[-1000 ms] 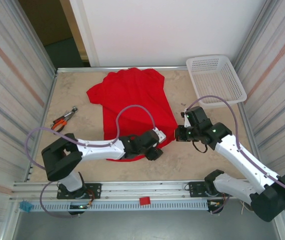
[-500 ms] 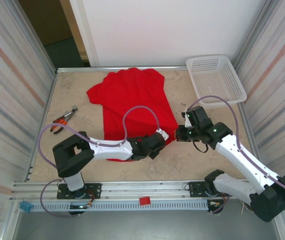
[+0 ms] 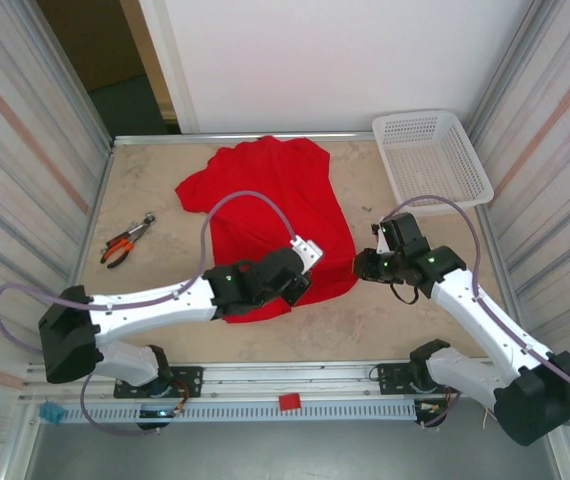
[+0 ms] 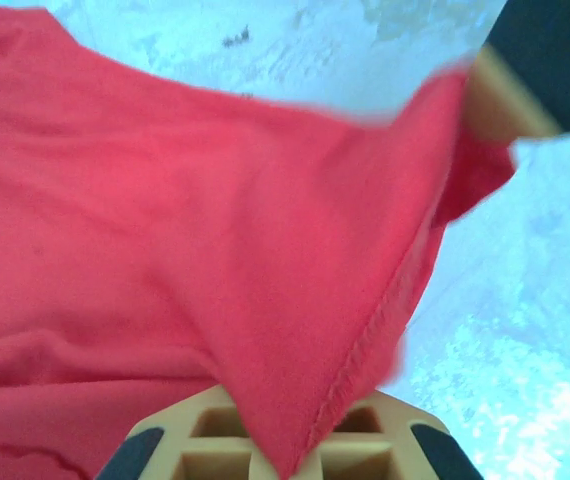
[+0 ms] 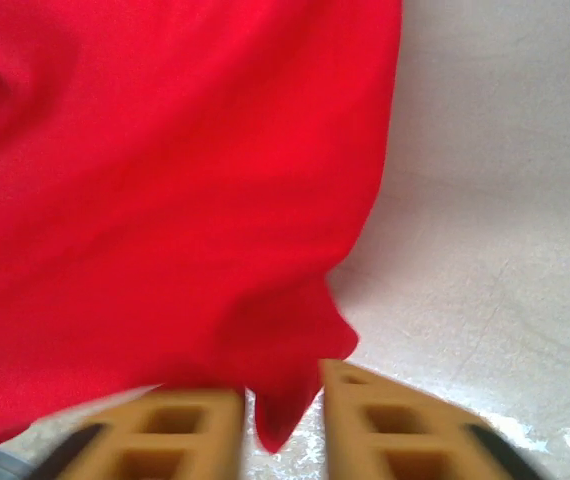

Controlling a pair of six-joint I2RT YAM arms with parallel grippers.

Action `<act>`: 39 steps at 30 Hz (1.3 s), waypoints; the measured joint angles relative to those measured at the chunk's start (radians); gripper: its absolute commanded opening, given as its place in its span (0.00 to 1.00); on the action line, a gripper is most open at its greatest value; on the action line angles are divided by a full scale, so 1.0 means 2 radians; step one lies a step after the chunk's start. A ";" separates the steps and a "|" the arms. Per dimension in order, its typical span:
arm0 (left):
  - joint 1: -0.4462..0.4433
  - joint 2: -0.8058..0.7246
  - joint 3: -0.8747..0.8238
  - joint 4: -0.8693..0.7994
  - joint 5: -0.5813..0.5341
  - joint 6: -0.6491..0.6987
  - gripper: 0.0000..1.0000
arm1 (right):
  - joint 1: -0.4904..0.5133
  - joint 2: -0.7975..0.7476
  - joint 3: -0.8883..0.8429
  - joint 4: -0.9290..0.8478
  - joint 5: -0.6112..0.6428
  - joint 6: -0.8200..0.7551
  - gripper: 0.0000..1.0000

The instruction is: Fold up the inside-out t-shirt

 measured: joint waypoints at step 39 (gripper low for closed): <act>0.038 0.041 0.290 -0.263 0.065 0.017 0.00 | 0.351 0.192 -0.128 0.493 0.199 0.239 0.00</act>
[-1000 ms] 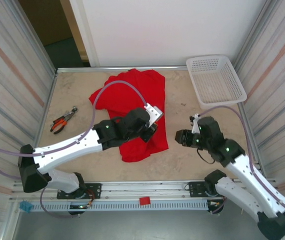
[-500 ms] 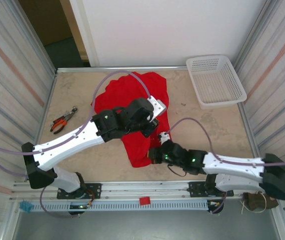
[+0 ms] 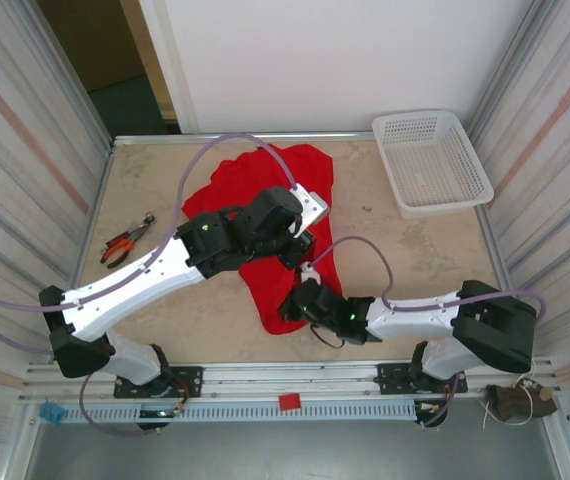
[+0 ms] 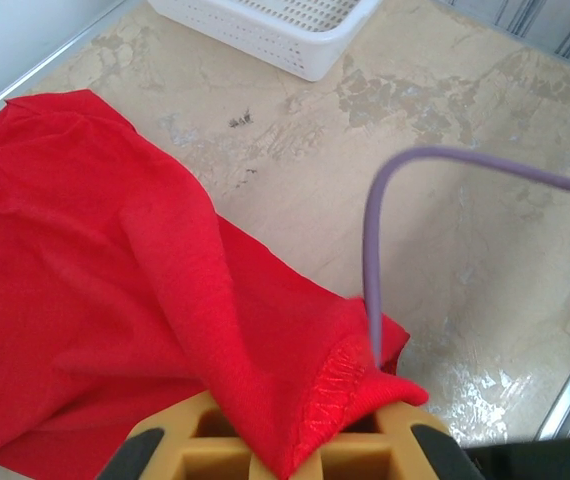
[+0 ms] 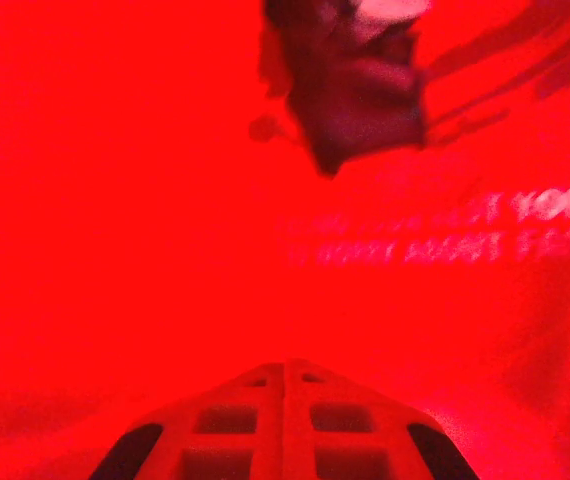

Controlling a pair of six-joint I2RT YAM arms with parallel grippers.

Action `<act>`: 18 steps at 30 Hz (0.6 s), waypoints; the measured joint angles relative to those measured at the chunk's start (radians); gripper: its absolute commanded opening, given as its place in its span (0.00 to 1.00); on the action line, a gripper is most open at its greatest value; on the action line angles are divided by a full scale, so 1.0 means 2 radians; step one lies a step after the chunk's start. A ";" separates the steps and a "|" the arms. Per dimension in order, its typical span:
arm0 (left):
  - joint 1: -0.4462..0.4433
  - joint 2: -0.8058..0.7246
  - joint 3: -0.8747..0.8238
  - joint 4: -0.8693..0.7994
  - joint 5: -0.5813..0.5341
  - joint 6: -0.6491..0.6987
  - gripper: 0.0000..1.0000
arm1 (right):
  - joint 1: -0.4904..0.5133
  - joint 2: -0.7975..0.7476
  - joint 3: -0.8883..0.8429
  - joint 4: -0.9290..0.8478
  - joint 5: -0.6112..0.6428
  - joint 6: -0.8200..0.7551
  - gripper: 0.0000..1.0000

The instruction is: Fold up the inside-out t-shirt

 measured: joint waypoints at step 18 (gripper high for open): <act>0.000 -0.012 0.086 -0.014 0.043 0.004 0.00 | -0.123 0.099 0.120 -0.008 -0.031 0.019 0.00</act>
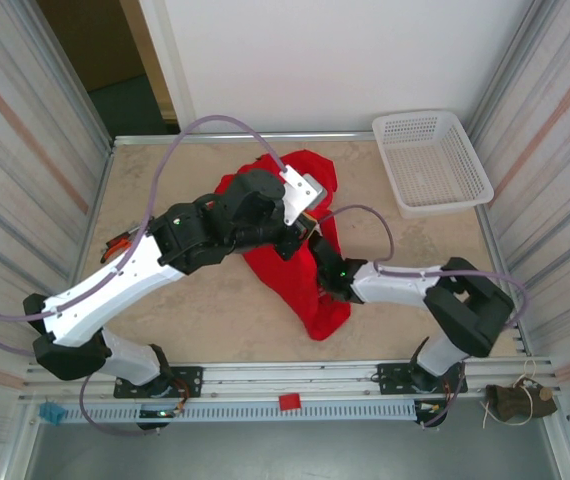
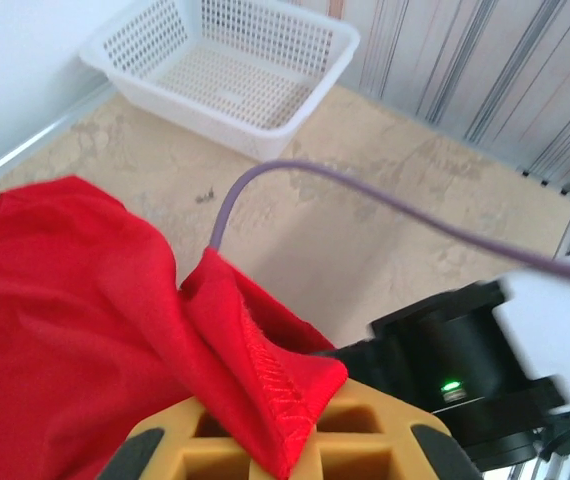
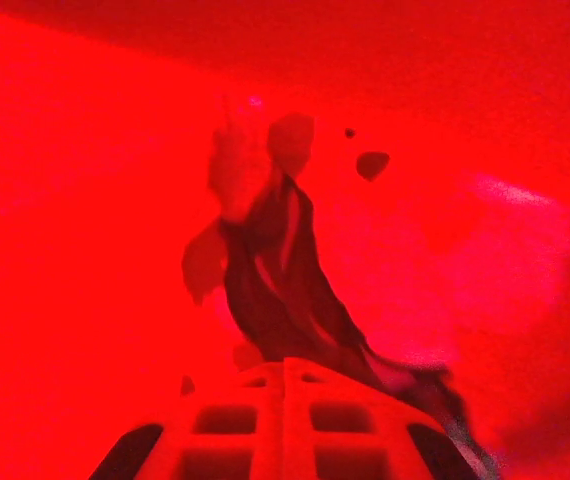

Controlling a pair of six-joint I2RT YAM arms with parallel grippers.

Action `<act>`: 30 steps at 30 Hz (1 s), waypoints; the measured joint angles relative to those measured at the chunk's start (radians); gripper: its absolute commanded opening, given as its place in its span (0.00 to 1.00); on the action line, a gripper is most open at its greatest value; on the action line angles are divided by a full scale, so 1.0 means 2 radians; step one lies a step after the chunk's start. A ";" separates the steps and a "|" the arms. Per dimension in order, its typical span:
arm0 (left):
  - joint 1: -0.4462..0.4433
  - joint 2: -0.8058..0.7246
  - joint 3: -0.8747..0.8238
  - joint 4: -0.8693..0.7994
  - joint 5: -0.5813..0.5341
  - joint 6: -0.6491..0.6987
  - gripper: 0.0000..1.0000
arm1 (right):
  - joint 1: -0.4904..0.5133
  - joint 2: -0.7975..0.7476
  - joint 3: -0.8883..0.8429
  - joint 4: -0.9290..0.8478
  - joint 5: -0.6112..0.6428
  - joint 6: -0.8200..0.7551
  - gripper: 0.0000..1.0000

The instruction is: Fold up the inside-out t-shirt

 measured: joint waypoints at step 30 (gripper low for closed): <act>0.005 0.051 0.124 0.001 0.058 0.001 0.00 | -0.079 0.268 0.290 -0.054 -0.011 0.111 0.69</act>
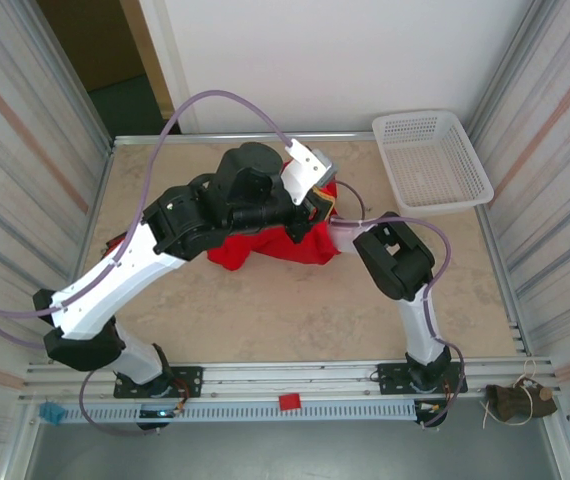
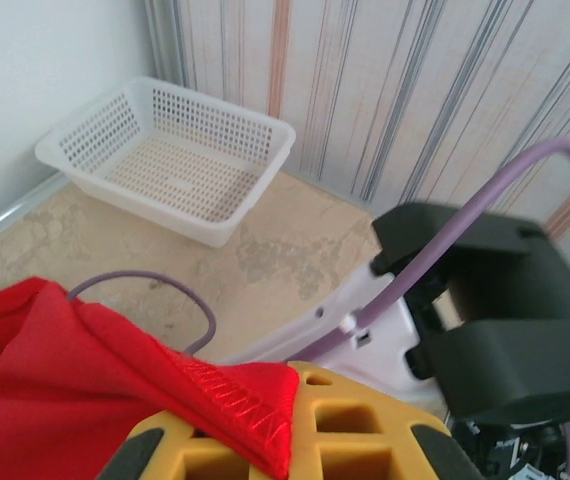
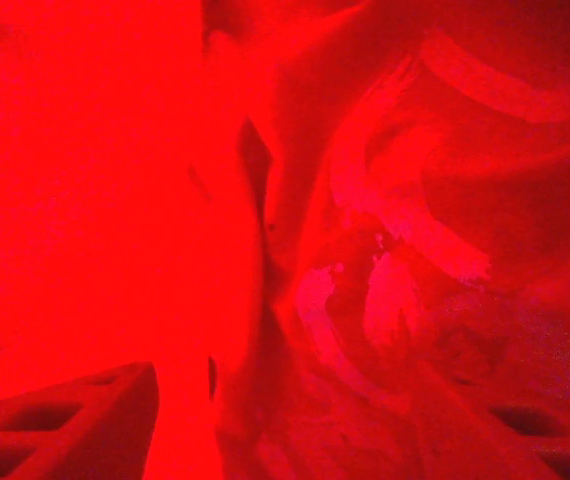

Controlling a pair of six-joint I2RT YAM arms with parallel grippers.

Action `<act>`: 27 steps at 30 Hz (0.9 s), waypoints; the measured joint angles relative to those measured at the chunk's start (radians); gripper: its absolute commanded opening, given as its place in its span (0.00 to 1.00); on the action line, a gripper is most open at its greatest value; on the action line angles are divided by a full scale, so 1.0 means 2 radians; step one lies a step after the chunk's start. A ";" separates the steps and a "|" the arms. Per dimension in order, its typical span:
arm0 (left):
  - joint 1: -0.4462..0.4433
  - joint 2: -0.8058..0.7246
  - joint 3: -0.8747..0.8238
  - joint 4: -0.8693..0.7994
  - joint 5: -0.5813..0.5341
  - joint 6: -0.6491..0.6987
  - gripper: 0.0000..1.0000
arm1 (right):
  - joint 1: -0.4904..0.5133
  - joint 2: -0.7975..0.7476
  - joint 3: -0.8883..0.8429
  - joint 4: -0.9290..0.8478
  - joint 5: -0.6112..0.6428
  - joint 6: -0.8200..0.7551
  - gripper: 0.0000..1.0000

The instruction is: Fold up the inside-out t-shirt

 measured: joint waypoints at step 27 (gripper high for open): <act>0.038 0.021 0.070 0.024 0.037 -0.002 0.00 | -0.014 0.146 0.329 -0.433 0.060 0.013 0.28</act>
